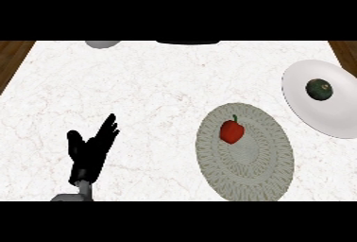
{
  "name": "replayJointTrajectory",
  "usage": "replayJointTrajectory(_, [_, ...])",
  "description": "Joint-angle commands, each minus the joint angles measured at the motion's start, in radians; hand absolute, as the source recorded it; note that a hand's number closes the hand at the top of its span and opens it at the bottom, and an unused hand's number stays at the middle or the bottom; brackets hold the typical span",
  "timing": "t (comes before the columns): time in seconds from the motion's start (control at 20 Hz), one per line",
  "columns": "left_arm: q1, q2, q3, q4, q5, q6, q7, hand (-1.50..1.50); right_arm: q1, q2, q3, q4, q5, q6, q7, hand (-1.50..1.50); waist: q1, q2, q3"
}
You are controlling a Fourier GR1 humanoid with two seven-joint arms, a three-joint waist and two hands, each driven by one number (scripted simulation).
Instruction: Pick the squash from the placemat and place it in the plate
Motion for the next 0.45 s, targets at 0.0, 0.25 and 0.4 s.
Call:
replayJointTrajectory(0.0, [0.04, 0.04, 0.011, -0.06, 0.023, -0.038, 0.029, 0.0, 0.041, -0.011, 0.026, -0.003, 0.023, 0.064, -0.097, -1.5, 0.009, -0.003, 0.0])
replayJointTrajectory(0.25, [0.016, -0.001, 0.009, 0.024, 0.001, -0.003, -0.013, 0.0, 0.105, 0.013, 0.036, 0.003, 0.025, 0.038, -0.162, -1.5, -0.007, -0.004, -0.002])
replayJointTrajectory(0.4, [-0.002, 0.01, 0.014, 0.002, 0.014, -0.017, 0.015, 0.0, 0.146, 0.004, 0.039, -0.004, 0.019, 0.062, -0.199, -1.5, -0.014, -0.006, -0.003])
